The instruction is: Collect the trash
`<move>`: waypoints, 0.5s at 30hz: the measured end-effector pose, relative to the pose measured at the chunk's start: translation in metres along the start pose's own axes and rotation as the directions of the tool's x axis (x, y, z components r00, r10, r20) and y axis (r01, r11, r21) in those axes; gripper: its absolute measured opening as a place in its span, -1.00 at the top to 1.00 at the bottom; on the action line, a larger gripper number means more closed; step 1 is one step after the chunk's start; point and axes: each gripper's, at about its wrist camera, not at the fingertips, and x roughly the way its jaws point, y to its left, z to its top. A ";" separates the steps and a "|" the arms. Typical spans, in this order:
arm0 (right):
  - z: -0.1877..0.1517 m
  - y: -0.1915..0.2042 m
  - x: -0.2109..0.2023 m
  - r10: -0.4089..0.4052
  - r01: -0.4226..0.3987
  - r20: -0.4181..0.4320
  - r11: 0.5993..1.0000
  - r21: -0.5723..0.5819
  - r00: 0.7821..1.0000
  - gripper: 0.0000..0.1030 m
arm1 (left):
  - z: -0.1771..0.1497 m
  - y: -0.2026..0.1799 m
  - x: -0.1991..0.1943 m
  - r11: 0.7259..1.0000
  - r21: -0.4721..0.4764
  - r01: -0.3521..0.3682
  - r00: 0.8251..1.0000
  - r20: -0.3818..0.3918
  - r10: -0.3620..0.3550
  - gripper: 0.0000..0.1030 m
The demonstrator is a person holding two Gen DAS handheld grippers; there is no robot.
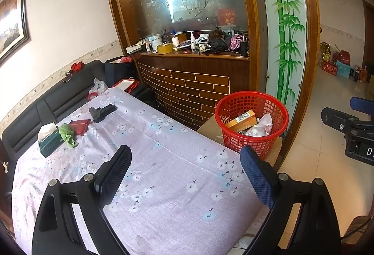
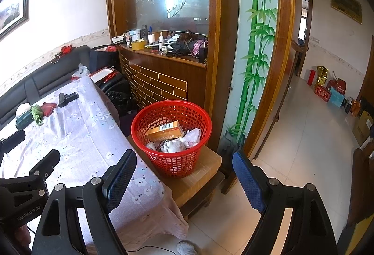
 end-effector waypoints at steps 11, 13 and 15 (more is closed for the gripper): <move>-0.001 0.001 0.004 -0.002 0.002 -0.008 1.000 -0.004 1.000 -0.70 | -0.001 0.001 0.003 1.000 -0.001 0.001 1.000 -0.003 -0.001 -0.81; -0.002 0.002 0.004 -0.001 0.001 -0.008 1.000 -0.005 1.000 -0.70 | -0.002 0.000 0.005 1.000 -0.002 0.002 1.000 -0.004 -0.002 -0.81; -0.001 0.003 0.005 0.000 0.000 -0.010 1.000 -0.005 1.000 -0.70 | -0.004 -0.001 0.006 1.000 -0.002 0.001 1.000 -0.005 -0.001 -0.81</move>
